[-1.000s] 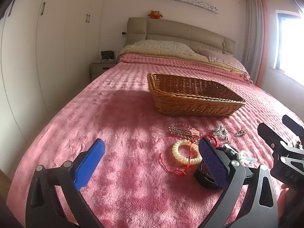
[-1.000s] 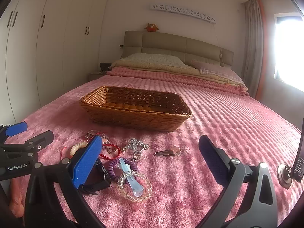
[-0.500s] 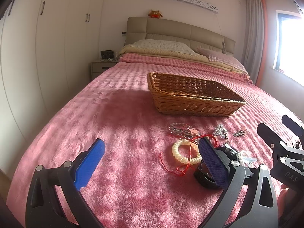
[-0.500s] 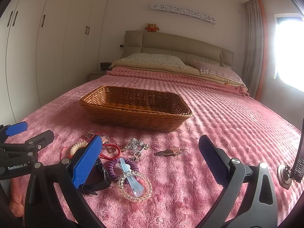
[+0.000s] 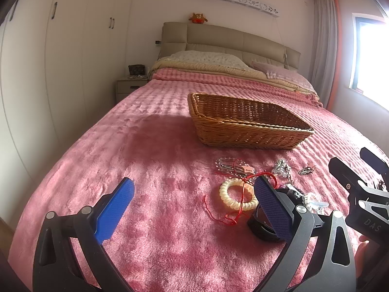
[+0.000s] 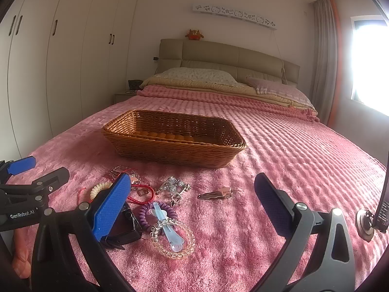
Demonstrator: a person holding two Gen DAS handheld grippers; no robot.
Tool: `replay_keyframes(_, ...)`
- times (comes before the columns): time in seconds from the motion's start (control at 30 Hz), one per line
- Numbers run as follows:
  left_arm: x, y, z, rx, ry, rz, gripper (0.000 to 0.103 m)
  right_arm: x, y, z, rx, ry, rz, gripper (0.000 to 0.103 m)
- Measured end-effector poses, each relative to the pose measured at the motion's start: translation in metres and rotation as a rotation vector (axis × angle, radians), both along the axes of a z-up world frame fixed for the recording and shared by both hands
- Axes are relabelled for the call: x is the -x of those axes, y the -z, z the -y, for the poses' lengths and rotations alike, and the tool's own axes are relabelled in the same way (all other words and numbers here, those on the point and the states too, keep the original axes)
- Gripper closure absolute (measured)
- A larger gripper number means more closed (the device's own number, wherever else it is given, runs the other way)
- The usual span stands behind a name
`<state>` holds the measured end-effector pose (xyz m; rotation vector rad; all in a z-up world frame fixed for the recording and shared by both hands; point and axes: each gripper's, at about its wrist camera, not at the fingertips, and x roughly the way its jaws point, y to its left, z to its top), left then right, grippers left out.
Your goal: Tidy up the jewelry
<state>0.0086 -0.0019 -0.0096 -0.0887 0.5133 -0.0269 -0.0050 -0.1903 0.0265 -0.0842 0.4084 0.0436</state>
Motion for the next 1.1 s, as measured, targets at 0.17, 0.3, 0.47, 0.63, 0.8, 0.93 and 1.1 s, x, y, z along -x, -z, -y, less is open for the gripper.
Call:
replay_keyframes(0.17,0.000,0.000,0.000,0.003,0.003,-0.002,0.007,0.000,0.000,0.000,0.001,0.000,0.000,0.006)
replay_keyframes(0.3,0.000,0.000,0.000,0.001,0.006,-0.002,0.007,0.000,0.000,0.000,0.000,0.002,0.000,0.006)
replay_keyframes(0.47,-0.010,0.007,-0.009,0.063,0.046,-0.042,0.007,-0.005,0.000,0.013,-0.045,0.029,-0.018,0.006)
replay_keyframes(0.63,-0.012,0.010,-0.021,0.153,0.082,-0.053,0.009,-0.013,0.002,0.038,-0.148,0.044,-0.053,0.007)
replay_keyframes(0.8,-0.004,0.006,-0.012,0.105,0.094,-0.021,0.009,-0.013,0.003,0.048,-0.175,0.046,-0.071,0.026)
replay_keyframes(0.93,0.000,0.003,-0.007,0.094,0.132,-0.032,0.030,-0.007,0.004,0.052,-0.138,0.048,-0.132,0.047)
replay_keyframes(1.1,0.003,0.004,-0.001,0.158,0.252,-0.144,0.059,-0.002,0.013,0.051,-0.105,-0.030,-0.259,0.064)
